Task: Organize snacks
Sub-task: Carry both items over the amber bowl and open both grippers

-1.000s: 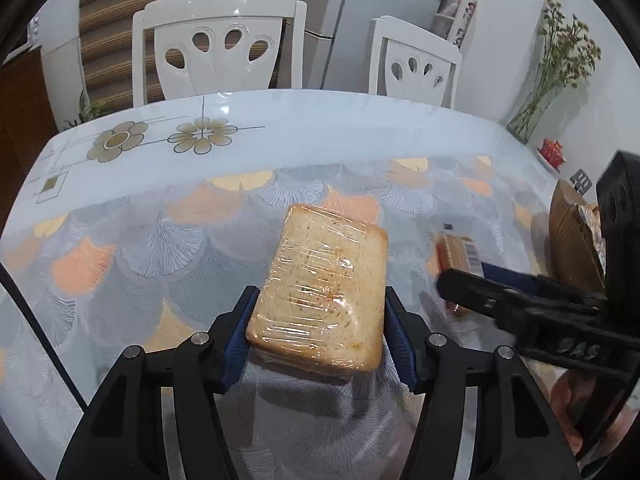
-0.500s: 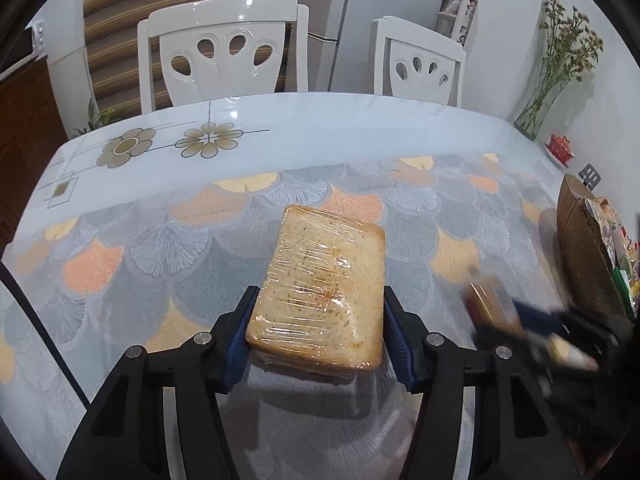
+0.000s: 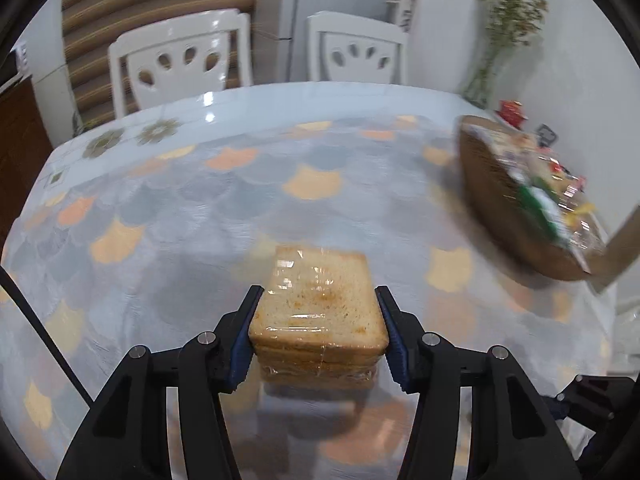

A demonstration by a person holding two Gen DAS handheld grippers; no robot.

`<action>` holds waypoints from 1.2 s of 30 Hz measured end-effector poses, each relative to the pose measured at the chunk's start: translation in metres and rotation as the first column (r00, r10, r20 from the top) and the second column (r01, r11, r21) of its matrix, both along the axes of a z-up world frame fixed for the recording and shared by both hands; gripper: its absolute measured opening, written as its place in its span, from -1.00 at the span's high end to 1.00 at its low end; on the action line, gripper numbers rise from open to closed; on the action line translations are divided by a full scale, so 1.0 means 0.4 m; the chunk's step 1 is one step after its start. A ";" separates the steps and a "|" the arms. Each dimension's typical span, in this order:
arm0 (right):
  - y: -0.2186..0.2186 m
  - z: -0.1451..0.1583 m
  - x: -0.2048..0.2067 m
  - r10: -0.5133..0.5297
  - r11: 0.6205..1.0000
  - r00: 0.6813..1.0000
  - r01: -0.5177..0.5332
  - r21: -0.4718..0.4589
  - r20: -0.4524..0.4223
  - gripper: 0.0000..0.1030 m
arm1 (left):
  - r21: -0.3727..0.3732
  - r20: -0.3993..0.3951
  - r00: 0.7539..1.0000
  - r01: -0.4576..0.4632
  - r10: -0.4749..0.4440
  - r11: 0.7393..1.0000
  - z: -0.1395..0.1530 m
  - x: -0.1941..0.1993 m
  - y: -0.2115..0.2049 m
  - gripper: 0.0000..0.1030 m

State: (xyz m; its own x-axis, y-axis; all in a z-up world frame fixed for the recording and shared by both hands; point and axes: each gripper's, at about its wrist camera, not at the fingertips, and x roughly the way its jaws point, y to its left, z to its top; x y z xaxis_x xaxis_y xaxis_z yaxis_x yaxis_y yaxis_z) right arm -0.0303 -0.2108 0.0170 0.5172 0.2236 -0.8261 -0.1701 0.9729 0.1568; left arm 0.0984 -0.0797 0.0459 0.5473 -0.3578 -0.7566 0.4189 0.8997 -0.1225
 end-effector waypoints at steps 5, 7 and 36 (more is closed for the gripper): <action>-0.078 0.025 -0.080 -0.038 0.997 0.999 0.038 0.067 -0.011 0.33 | 0.029 0.029 0.995 0.093 -0.094 0.995 0.039 -0.057 -0.100 -0.01; -0.107 0.043 -0.098 -0.055 0.993 0.998 0.055 0.105 -0.003 0.33 | 0.016 0.046 0.992 0.113 -0.114 0.993 0.062 -0.074 -0.129 -0.01; -0.584 0.286 0.065 -0.595 0.794 0.793 0.556 0.243 0.129 0.23 | -0.059 0.263 0.905 0.361 -0.335 0.931 0.255 0.012 -0.524 -0.02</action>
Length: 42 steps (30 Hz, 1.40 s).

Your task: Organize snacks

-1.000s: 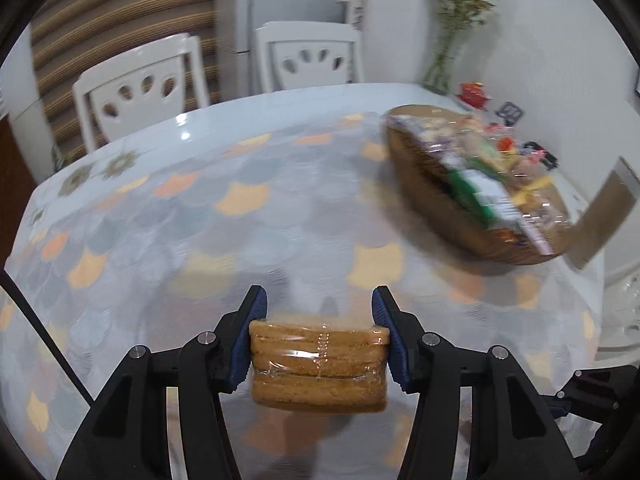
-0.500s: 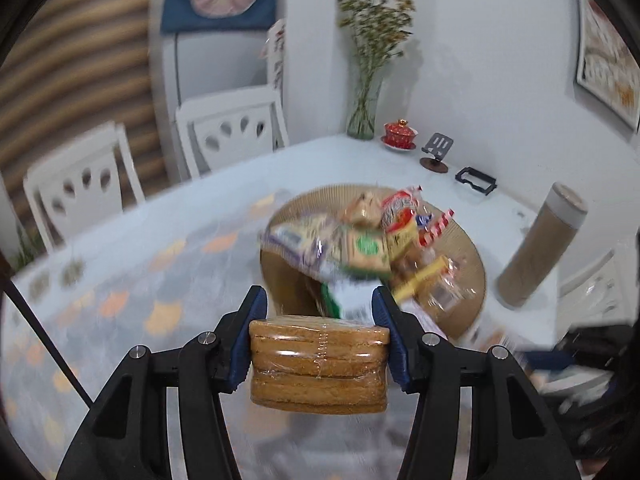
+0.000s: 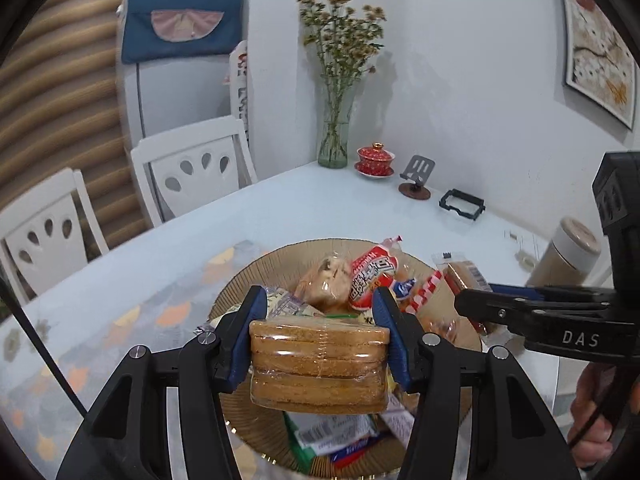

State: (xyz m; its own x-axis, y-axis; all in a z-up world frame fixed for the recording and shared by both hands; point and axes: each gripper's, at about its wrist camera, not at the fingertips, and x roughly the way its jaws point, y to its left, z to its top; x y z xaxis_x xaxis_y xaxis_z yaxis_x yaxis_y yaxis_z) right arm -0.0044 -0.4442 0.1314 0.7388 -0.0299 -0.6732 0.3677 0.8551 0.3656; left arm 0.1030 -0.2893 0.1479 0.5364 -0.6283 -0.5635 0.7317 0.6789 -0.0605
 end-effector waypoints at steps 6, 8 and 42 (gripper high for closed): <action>-0.038 -0.028 0.001 0.006 0.997 1.000 -0.004 0.080 -0.021 -0.06 | -0.027 -0.089 0.996 -0.005 0.003 1.000 -0.040 0.020 0.043 -0.31; -0.037 -0.030 -0.003 0.010 0.996 1.000 -0.008 0.088 -0.022 -0.06 | -0.040 -0.106 0.994 -0.002 -0.003 0.999 -0.041 0.017 0.067 -0.31; 0.598 -0.059 0.015 0.467 0.878 0.884 -0.466 -0.107 -0.017 -0.06 | 0.148 -0.075 0.730 -0.665 0.679 0.732 -0.192 -0.201 0.681 -0.31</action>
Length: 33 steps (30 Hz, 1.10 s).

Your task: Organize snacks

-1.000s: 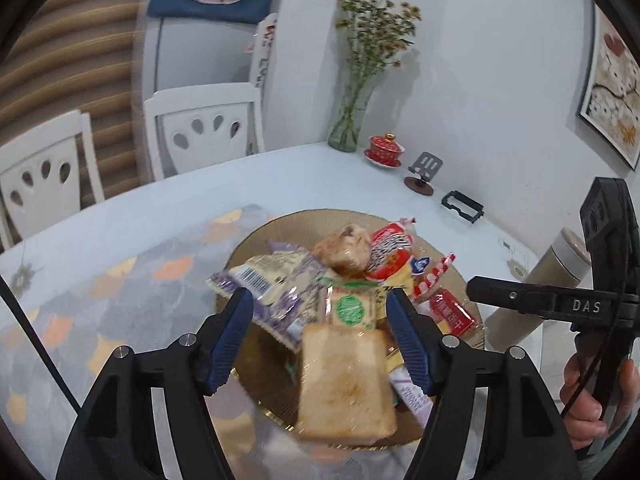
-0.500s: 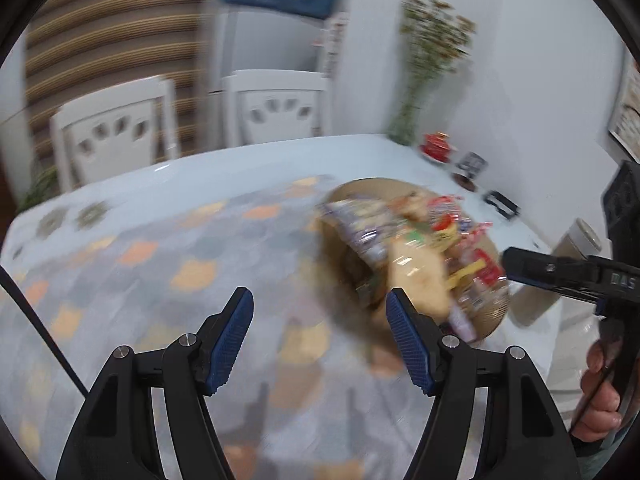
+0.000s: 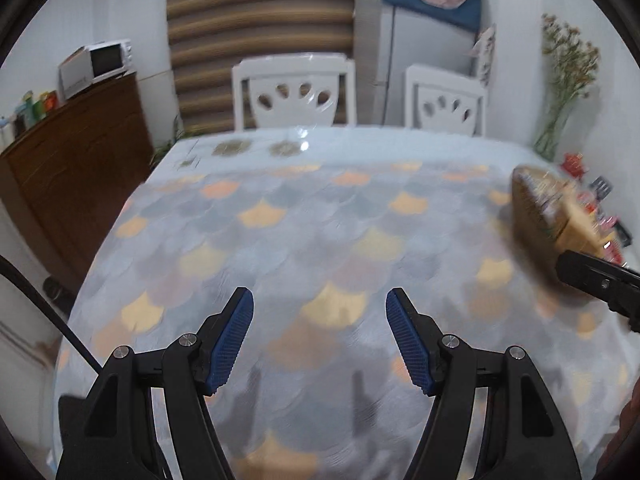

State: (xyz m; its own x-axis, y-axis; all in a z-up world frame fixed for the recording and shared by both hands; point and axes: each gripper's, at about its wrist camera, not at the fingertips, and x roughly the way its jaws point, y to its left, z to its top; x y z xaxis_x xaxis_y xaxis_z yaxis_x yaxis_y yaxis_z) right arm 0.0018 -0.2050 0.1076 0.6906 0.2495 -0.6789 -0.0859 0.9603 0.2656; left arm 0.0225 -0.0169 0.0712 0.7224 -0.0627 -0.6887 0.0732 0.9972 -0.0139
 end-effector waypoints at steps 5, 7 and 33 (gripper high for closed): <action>0.070 -0.112 0.025 -0.001 0.994 0.998 -0.006 -0.114 -0.060 -0.06 | 0.000 -0.078 0.997 0.014 -0.014 1.000 -0.095 0.008 0.003 -0.31; 0.072 -0.148 0.031 -0.006 0.992 0.997 -0.005 -0.127 -0.081 -0.06 | 0.005 -0.090 0.996 0.019 -0.018 1.000 -0.115 0.007 -0.002 -0.31; 0.031 -0.233 0.047 -0.173 0.965 0.980 0.148 -0.215 -0.101 -0.12 | 0.028 -0.140 0.990 0.000 0.004 1.000 -0.178 0.028 -0.005 -0.60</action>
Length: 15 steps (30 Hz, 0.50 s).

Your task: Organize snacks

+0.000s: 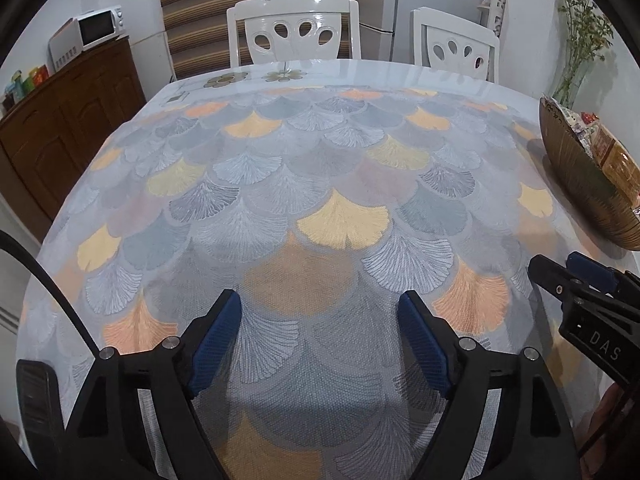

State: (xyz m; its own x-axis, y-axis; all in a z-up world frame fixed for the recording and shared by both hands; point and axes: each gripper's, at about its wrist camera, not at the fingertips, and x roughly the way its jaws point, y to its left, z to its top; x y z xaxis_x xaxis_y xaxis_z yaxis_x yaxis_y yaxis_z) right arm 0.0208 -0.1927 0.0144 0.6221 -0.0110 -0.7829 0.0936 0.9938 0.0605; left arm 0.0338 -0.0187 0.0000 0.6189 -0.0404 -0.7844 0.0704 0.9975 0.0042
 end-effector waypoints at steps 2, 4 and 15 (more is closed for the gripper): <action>0.000 0.000 0.000 -0.005 1.000 1.000 0.005 -0.002 -0.002 -0.19 | 0.015 -0.007 1.000 -0.018 0.018 1.000 -0.002 0.005 0.001 -0.79; 0.002 -0.001 -0.001 -0.007 1.000 1.000 0.007 -0.010 -0.004 -0.21 | 0.008 -0.023 0.999 -0.039 0.040 0.999 -0.006 0.012 0.011 -0.90; 0.003 0.000 0.001 -0.007 1.000 1.000 0.007 -0.015 -0.005 -0.21 | 0.005 -0.033 0.998 -0.046 0.046 0.999 -0.012 0.019 0.023 -0.95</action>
State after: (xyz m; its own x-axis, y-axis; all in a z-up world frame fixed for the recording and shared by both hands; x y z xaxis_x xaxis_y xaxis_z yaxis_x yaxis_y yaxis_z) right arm 0.0214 -0.1914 0.0144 0.6177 -0.0273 -0.7860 0.1010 0.9939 0.0448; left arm 0.0413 -0.0095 -0.0049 0.5935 -0.0088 -0.8048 0.0244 0.9997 0.0070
